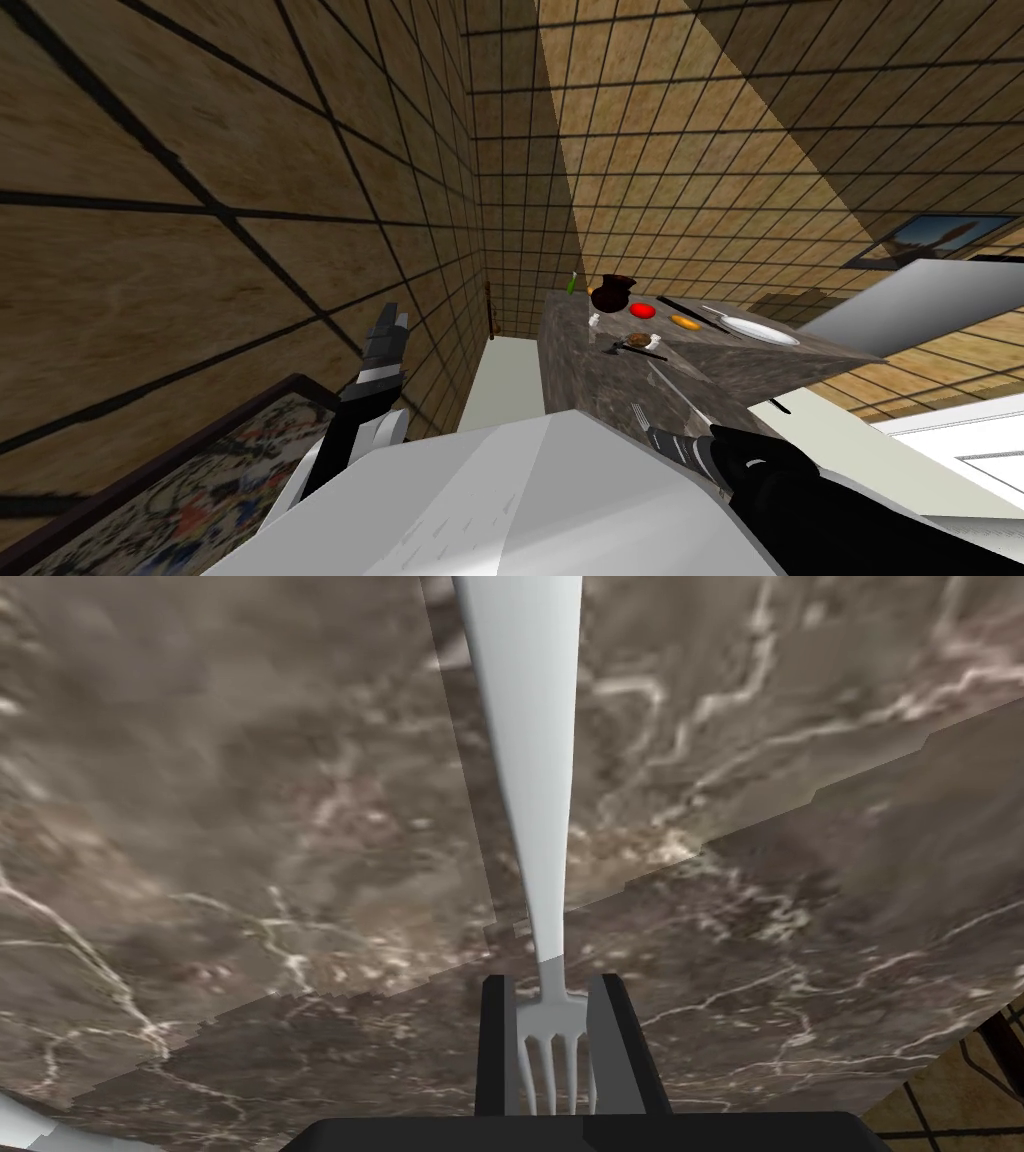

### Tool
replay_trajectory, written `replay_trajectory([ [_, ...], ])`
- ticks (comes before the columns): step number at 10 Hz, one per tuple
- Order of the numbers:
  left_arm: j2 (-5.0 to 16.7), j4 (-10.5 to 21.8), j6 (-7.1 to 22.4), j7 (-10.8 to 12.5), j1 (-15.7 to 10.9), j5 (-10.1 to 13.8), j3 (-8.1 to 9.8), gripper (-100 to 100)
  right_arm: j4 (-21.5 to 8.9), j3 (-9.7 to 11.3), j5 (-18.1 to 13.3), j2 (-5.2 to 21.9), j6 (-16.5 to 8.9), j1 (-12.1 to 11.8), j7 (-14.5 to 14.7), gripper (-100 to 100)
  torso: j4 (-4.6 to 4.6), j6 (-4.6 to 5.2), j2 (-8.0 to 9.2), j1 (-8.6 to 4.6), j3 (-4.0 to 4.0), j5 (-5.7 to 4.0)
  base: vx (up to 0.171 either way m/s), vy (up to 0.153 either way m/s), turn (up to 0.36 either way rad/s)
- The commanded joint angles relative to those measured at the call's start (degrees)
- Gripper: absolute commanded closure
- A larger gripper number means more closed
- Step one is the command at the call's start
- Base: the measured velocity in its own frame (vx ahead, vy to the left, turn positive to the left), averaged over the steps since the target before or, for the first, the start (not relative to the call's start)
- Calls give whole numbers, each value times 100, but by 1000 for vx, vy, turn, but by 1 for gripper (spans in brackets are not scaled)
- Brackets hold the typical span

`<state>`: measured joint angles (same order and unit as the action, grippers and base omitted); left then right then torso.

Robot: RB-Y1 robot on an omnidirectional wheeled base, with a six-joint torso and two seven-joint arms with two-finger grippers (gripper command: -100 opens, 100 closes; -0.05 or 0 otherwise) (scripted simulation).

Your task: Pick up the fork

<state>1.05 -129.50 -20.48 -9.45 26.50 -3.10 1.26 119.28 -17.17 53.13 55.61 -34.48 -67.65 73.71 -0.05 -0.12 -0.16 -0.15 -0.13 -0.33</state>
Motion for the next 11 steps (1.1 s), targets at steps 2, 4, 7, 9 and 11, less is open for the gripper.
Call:
replay_trajectory([
  [2, 0, 0, 0, 0, 0, 0, 0, 0, 0, 0, 0, 0, 0, 0, 1, 0, 0, 0, 0, -1, 0, -1, 0, 0, 0],
  [4, 0, 0, 0, 0, -1, 0, 0, 0, 123, -2, -149, 102, -155, 68, -366, 100, 2, -4, 9, -4, 5, -2, -64, -9, 105],
  [7, 0, 0, 0, 0, -1, 0, 0, 0, 248, -13, -311, 218, -313, 138, -754, 100, 6, 1, 26, -7, 15, -1, -79, -10, 64],
  [9, 0, 0, 0, 0, -1, 0, 0, 0, 311, -19, -393, 276, -393, 174, -1017, 100, 6, 5, 26, -8, 16, -2, -53, -15, 44],
  [11, 0, 0, 0, 0, -1, 0, 0, 0, 374, -24, -474, 334, -472, 209, -1227, 100, 6, 0, 22, -8, 13, -2, -63, -8, 75],
])
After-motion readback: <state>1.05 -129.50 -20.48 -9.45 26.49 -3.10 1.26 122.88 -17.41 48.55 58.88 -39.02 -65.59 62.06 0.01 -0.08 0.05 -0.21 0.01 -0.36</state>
